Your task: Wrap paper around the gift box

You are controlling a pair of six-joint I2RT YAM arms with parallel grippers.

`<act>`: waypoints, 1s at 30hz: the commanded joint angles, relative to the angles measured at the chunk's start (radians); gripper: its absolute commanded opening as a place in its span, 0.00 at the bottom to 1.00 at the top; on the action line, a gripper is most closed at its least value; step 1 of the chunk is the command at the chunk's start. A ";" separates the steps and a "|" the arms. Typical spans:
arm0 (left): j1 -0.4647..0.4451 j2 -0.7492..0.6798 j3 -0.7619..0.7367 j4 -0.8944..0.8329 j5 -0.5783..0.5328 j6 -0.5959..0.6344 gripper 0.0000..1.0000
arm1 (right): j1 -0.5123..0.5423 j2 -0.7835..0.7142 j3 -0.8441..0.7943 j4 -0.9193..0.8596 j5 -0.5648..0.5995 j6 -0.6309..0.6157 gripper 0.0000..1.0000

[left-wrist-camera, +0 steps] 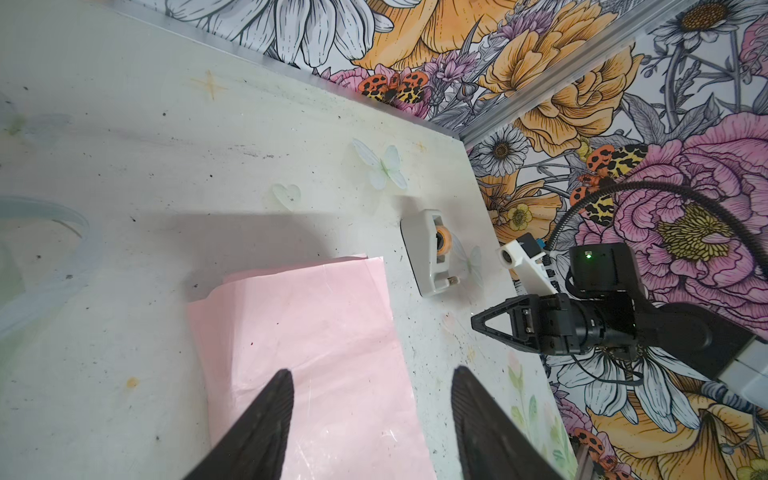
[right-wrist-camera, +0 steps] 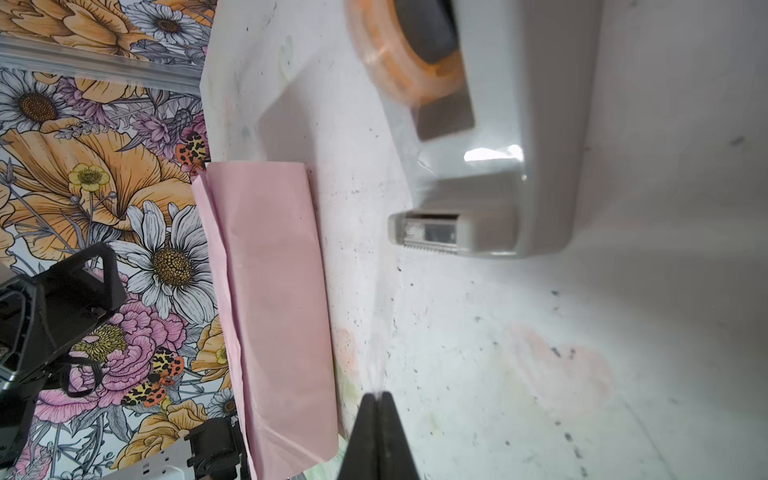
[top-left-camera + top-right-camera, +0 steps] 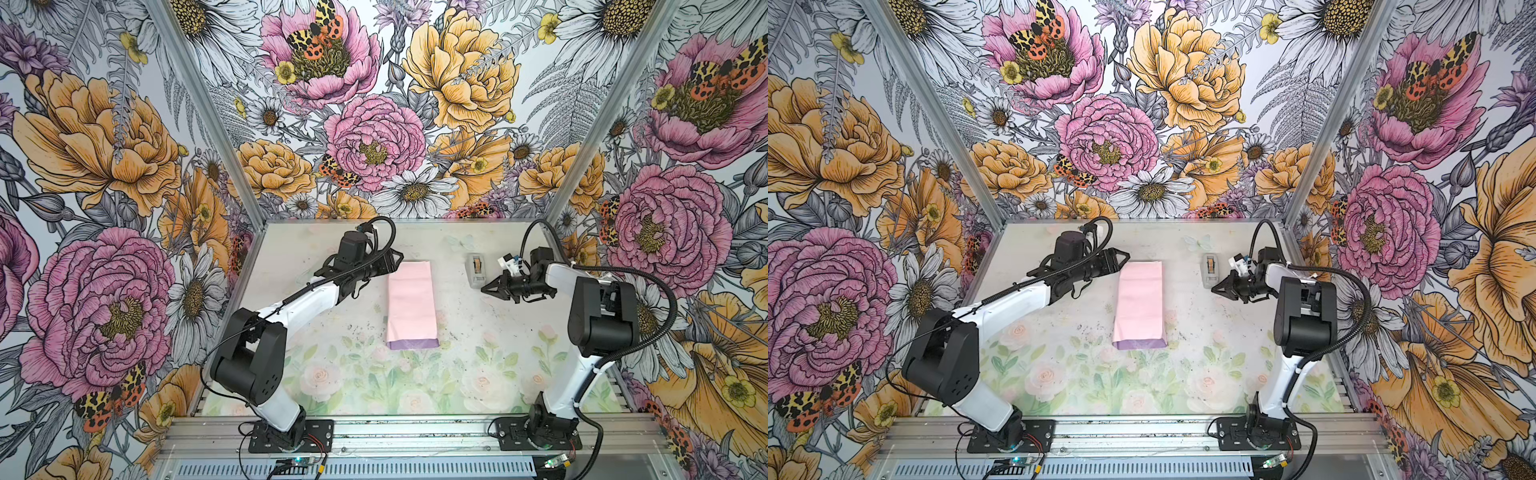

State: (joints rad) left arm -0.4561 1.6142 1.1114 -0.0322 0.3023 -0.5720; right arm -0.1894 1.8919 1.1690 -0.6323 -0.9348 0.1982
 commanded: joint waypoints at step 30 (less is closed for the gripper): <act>-0.037 -0.011 0.025 -0.044 -0.070 0.053 0.62 | 0.023 0.042 -0.074 0.167 0.289 0.224 0.00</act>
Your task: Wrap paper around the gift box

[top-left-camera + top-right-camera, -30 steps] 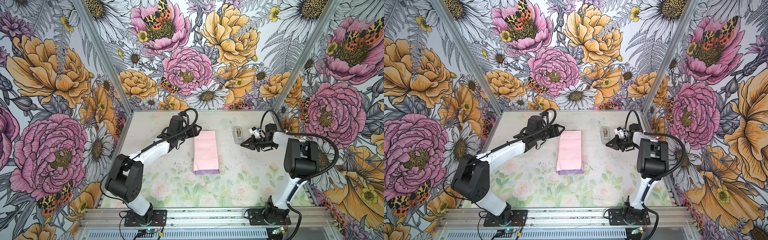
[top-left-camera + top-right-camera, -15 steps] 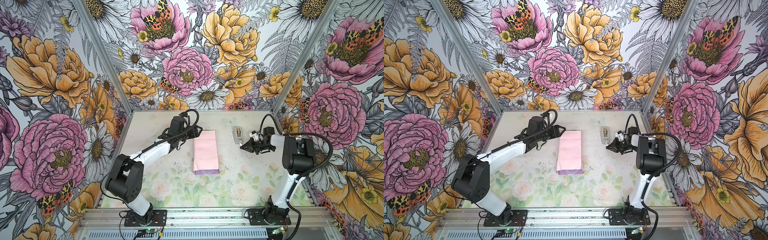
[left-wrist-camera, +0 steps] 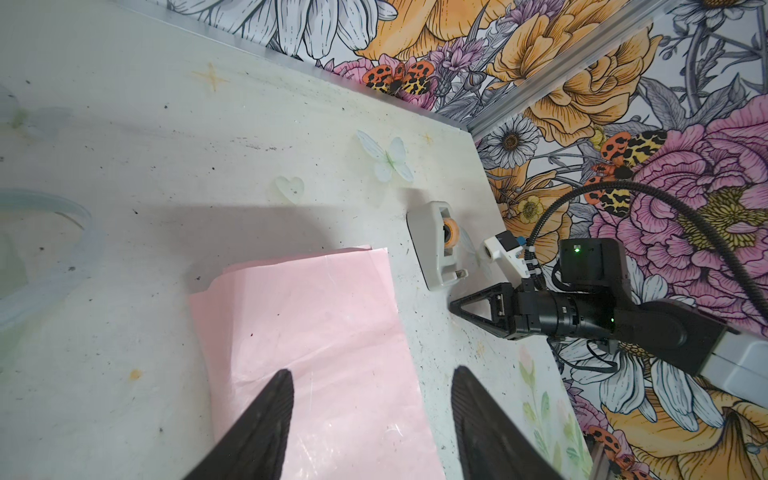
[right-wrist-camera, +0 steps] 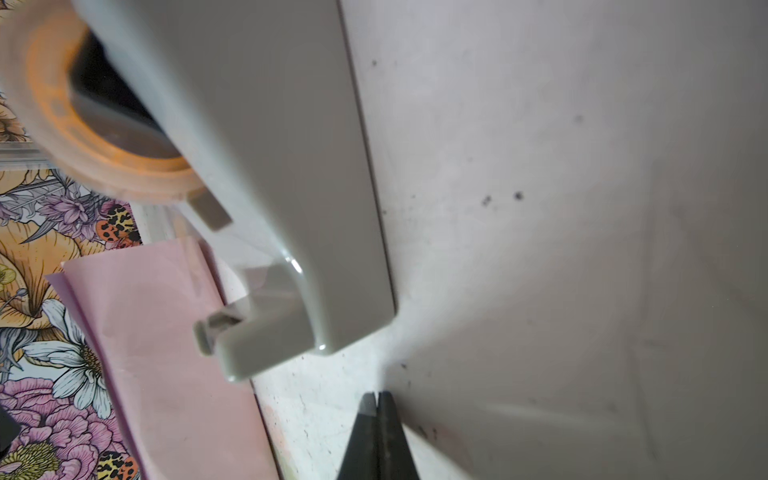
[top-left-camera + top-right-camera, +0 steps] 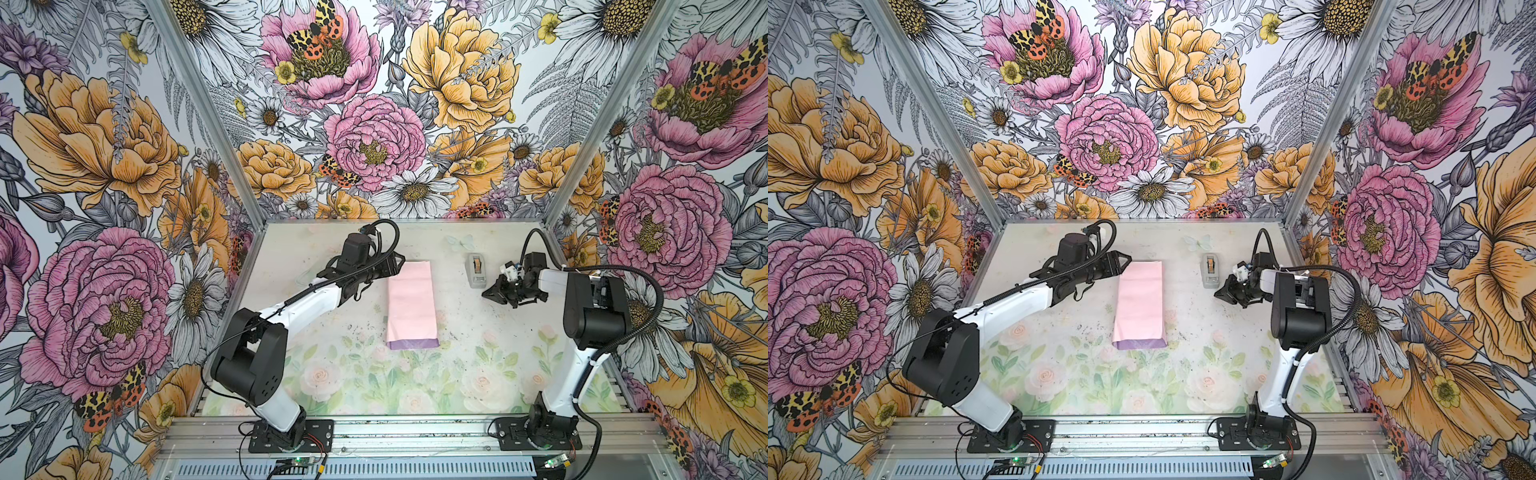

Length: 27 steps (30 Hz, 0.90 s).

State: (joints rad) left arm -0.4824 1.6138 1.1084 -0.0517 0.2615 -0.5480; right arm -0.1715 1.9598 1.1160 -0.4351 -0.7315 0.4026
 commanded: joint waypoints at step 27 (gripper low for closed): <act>-0.031 -0.018 0.075 -0.214 -0.092 0.039 0.62 | 0.075 -0.312 0.031 -0.214 0.051 -0.146 0.00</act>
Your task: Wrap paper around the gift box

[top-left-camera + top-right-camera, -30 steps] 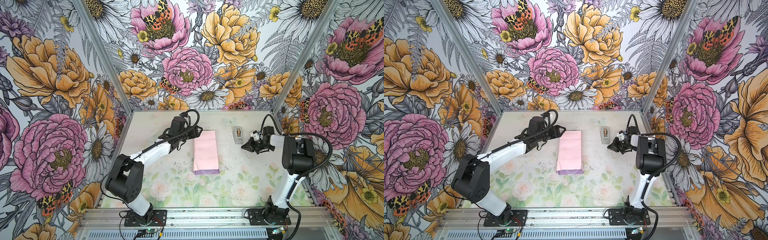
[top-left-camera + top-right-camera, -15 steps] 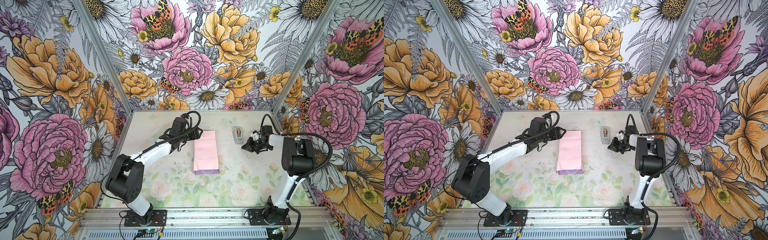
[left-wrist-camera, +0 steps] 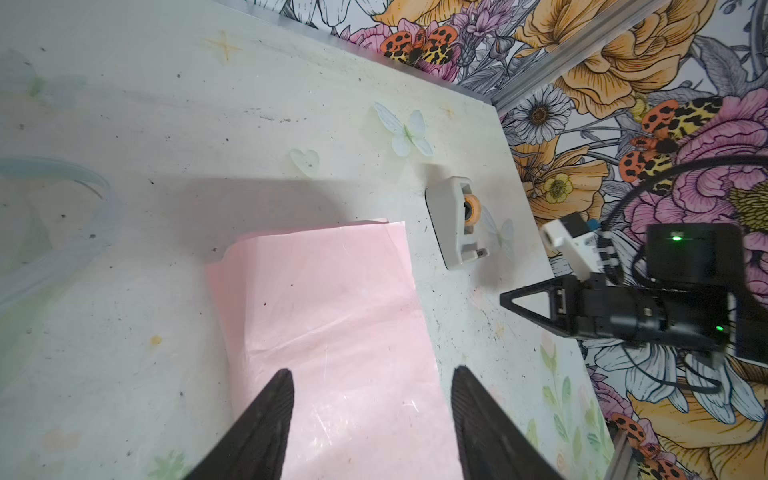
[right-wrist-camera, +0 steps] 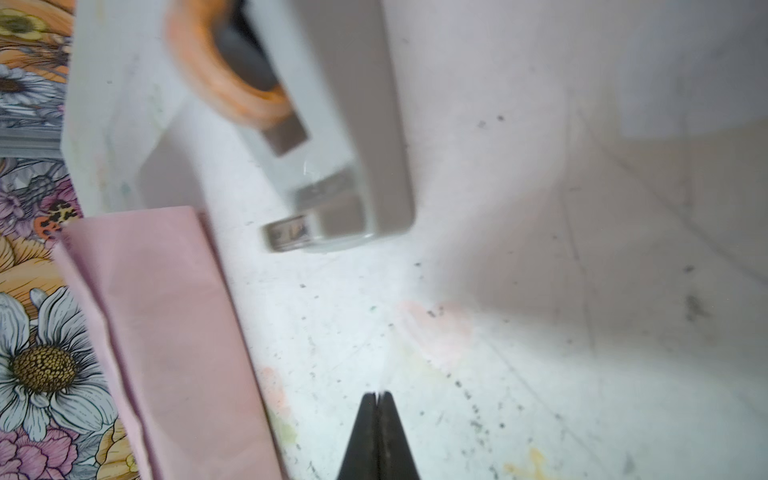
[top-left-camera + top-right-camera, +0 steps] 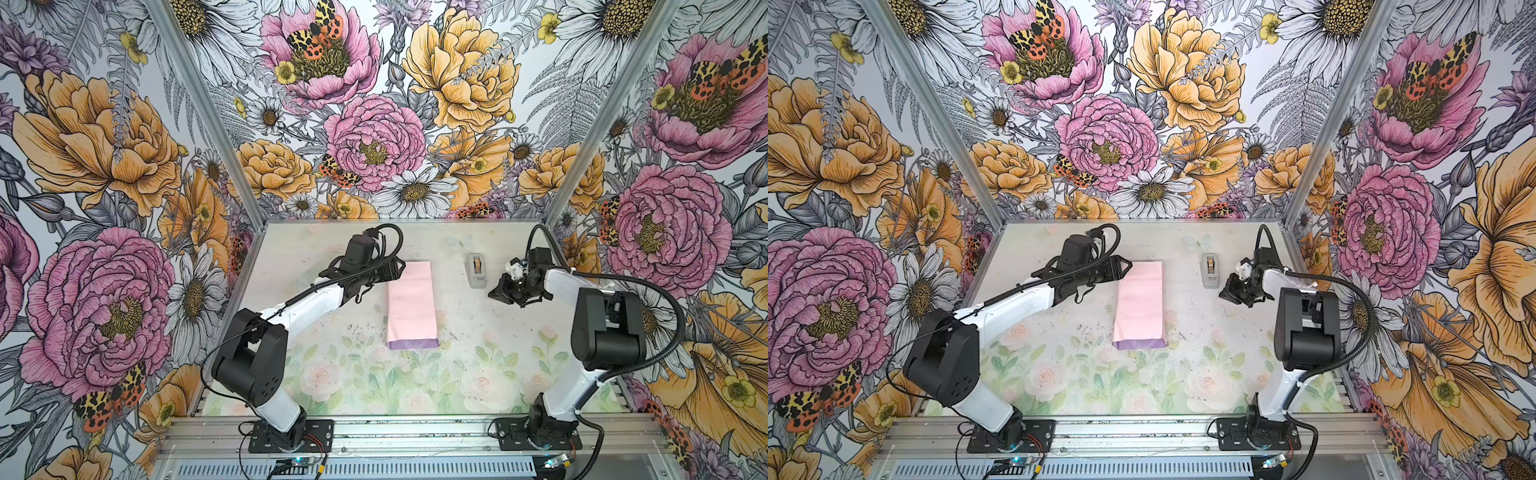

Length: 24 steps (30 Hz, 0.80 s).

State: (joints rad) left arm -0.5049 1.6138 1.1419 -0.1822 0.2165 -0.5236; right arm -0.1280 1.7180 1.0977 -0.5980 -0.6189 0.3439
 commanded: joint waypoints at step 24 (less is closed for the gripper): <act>-0.022 -0.013 0.032 0.047 0.161 0.075 0.53 | 0.398 0.242 0.597 -0.752 -0.228 -0.713 0.00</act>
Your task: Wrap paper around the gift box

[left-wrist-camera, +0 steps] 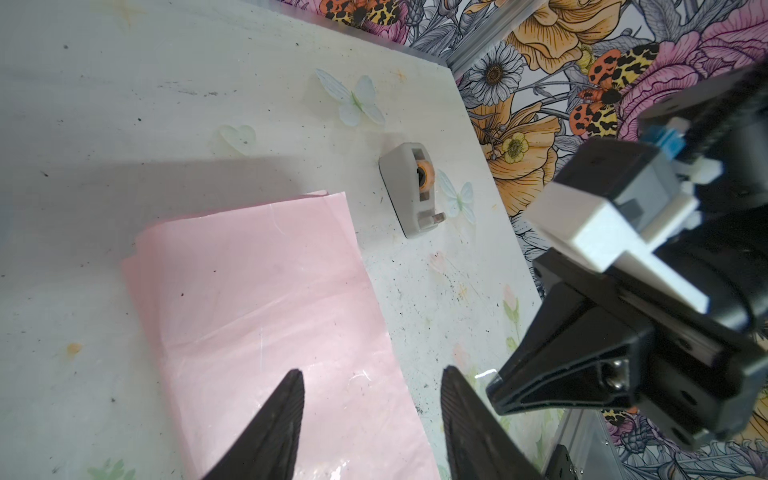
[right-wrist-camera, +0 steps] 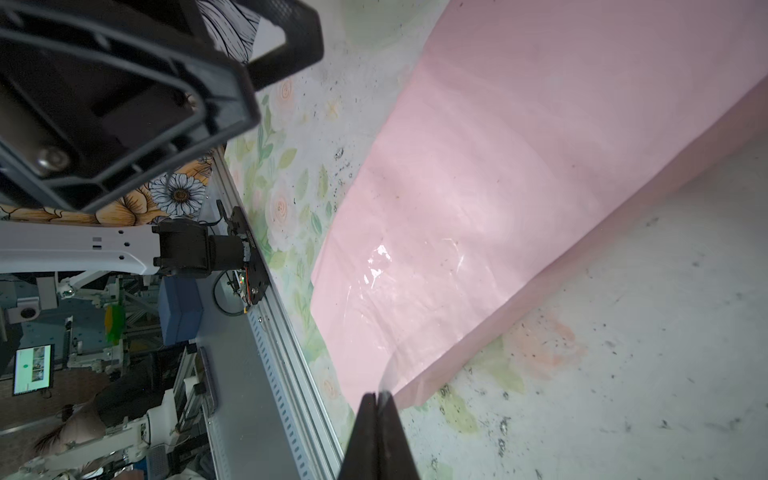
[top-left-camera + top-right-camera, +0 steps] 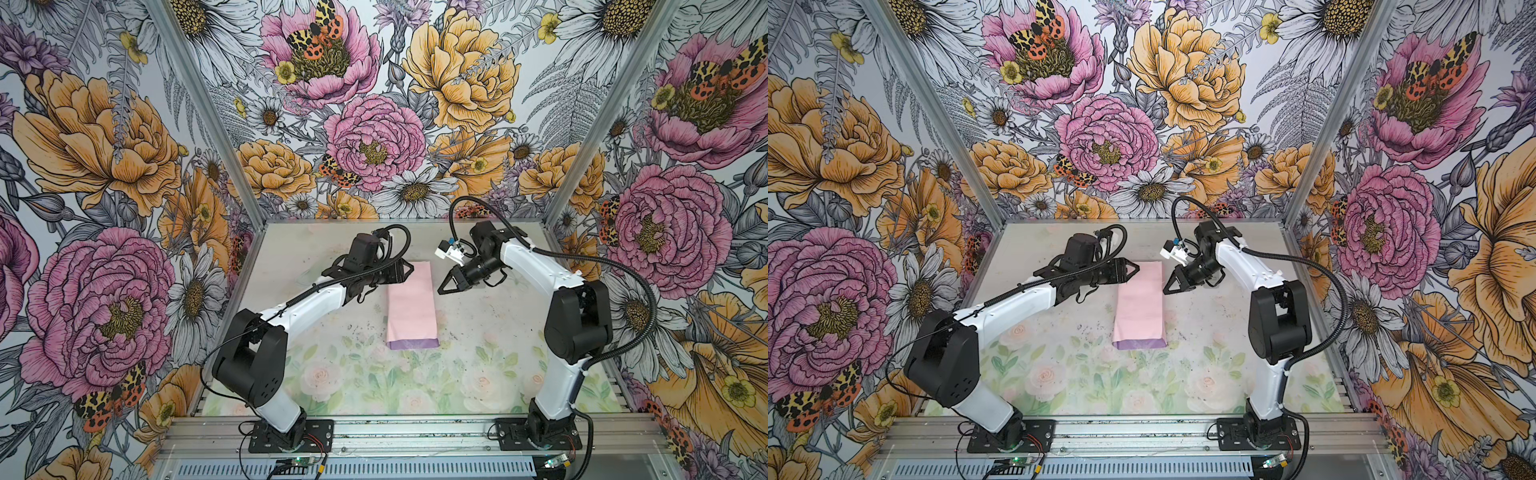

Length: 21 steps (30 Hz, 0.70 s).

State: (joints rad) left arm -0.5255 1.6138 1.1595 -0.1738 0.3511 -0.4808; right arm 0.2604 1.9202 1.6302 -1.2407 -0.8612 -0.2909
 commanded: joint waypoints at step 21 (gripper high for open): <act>0.009 0.006 0.012 0.051 0.036 0.055 0.43 | 0.051 0.327 0.379 -0.340 0.067 -0.164 0.00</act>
State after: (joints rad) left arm -0.5251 1.6291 1.1625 -0.1371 0.3889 -0.4526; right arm 0.3138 2.2246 1.9820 -1.5482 -0.8356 -0.4500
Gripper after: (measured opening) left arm 0.429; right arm 0.042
